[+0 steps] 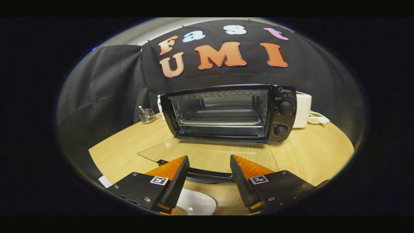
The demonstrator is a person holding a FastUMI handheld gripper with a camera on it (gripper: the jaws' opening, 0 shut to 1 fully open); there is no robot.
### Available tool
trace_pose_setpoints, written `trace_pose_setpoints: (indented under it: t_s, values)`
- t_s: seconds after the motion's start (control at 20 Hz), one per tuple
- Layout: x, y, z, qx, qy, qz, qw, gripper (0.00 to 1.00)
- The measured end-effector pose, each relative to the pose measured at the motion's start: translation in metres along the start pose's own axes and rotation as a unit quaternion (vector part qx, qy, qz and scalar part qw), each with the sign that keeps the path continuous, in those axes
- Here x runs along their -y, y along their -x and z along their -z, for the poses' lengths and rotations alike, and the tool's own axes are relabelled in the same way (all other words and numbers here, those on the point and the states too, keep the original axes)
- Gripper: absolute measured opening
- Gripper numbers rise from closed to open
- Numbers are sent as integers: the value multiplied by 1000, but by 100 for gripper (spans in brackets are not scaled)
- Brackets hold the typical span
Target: Open the toaster oven, put the food inside, and close the toaster oven door.
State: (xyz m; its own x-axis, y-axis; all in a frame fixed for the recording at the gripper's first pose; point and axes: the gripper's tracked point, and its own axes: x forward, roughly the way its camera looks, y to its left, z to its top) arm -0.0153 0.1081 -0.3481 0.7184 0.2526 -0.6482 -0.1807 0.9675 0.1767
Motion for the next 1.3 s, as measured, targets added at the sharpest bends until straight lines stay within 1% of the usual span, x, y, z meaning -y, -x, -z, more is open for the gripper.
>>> trace_pose_setpoints:
  t_s: [0.15,0.25,0.35,0.4,0.45,0.5,0.55,0.7,0.85,0.95,1.05,1.1,1.2,1.3]
  values:
    - [5,0,17,-14,13,5,1000,76]
    - [6,4,14,-3,19,6,1000,76]
    - [10,7,15,-11,24,11,1000,76]
    - [14,12,12,-9,24,17,1000,77]
    - [16,21,9,-4,24,21,999,80]
    - [13,30,9,2,25,17,1000,83]
    - [5,42,8,10,27,5,1000,85]
    - [-20,71,10,26,55,-39,997,97]
    - [-47,95,26,20,80,-91,992,98]
    - [-59,102,43,-10,78,-111,991,98]
    - [-75,112,54,-27,75,-136,988,98]
    - [-79,115,61,-36,77,-141,986,98]
    - [-77,117,75,-57,85,-136,985,98]
    - [-80,122,89,-79,80,-143,983,98]
